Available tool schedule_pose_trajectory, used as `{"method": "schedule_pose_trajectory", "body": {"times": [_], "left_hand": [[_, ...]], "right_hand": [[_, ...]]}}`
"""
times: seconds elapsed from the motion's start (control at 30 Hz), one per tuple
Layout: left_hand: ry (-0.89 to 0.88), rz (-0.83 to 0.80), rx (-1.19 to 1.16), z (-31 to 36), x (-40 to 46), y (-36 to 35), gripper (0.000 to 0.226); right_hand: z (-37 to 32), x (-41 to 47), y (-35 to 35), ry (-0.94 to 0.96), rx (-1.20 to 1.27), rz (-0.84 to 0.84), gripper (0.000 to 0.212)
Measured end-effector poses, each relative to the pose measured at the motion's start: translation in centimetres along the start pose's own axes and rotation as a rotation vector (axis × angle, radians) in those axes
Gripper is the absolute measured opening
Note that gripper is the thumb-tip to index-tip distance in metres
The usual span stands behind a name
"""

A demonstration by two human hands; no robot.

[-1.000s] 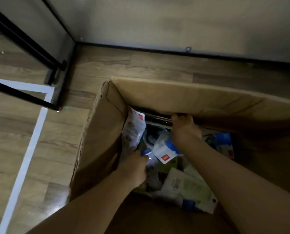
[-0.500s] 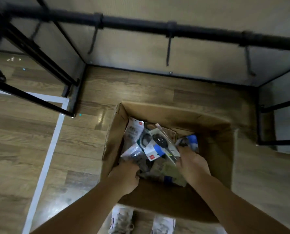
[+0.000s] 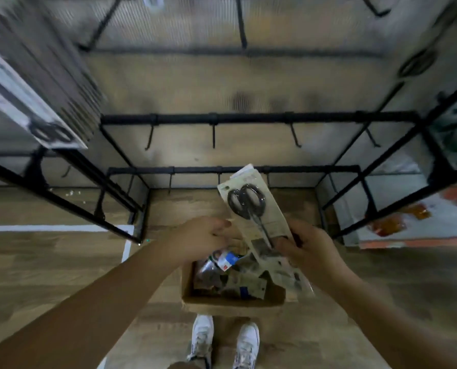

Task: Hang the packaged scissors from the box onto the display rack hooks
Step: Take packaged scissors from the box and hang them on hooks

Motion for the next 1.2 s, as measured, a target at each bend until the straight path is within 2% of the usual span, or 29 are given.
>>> {"method": "schedule_pose_trajectory", "body": {"times": [0.07, 0.17, 0.27, 0.33, 0.4, 0.5, 0.6, 0.73, 0.9, 0.93, 1.0, 1.07, 1.13, 1.2], "left_hand": [[-0.072, -0.016, 0.045, 3.5, -2.6, 2.1, 0.019], [-0.198, -0.074, -0.027, 7.1, -6.6, 4.0, 0.035], [-0.295, -0.059, -0.126, 8.3, -10.2, 5.8, 0.042], [-0.355, -0.05, -0.243, 8.6, -11.9, 6.9, 0.042], [-0.392, -0.025, -0.354, 9.1, -13.5, 8.1, 0.039], [-0.463, 0.026, -0.557, 10.1, -15.4, 10.5, 0.058], [-0.527, -0.007, -0.788, 11.1, -16.6, 12.2, 0.07], [-0.546, -0.224, -1.07, 12.0, -17.9, 12.9, 0.092], [-0.599, -0.479, -1.11, 12.6, -19.1, 14.3, 0.074], [-0.665, -0.57, -1.073, 13.2, -19.6, 14.5, 0.062], [-0.843, -0.64, -1.062, 13.8, -20.2, 15.1, 0.042], [-0.79, -0.593, -1.039, 13.9, -20.4, 15.5, 0.039], [-0.659, -0.441, -1.018, 12.9, -19.5, 15.8, 0.056], [-0.563, -0.323, -0.983, 12.3, -18.9, 15.9, 0.059]], "right_hand": [[-3.2, -2.5, 2.3, 0.051, 0.139, 0.007, 0.013], [-6.7, -5.2, 4.9, 0.118, 0.25, -0.026, 0.017], [-9.6, -6.9, 6.5, 0.185, 0.299, -0.061, 0.018], [-11.4, -7.7, 7.2, 0.233, 0.335, -0.046, 0.015], [-13.1, -8.3, 7.8, 0.257, 0.432, -0.018, 0.026], [-16.3, -8.8, 8.4, 0.312, 0.508, -0.015, 0.023], [-19.0, -8.6, 9.0, 0.364, 0.637, -0.005, 0.023], [-21.9, -8.0, 9.2, 0.346, 0.773, -0.034, 0.033], [-25.6, -7.5, 9.5, 0.396, 0.814, -0.044, 0.027], [-26.1, -7.3, 9.7, 0.398, 0.82, -0.043, 0.028], [-26.8, -6.8, 9.8, 0.409, 0.841, -0.056, 0.025], [-27.1, -6.3, 9.7, 0.422, 0.879, -0.047, 0.02], [-27.0, -6.0, 9.6, 0.433, 0.895, -0.014, 0.021], [-26.7, -5.6, 9.3, 0.429, 0.868, 0.028, 0.023]]}}
Point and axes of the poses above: each hand's wrist, its own x-axis towards the middle knuckle, its own y-axis out of the back of the hand, z = x × y, the point moved 5 cm from there along x, towards the middle knuckle, and after that the axes turned 1 degree about y, right-handed, at the moved point
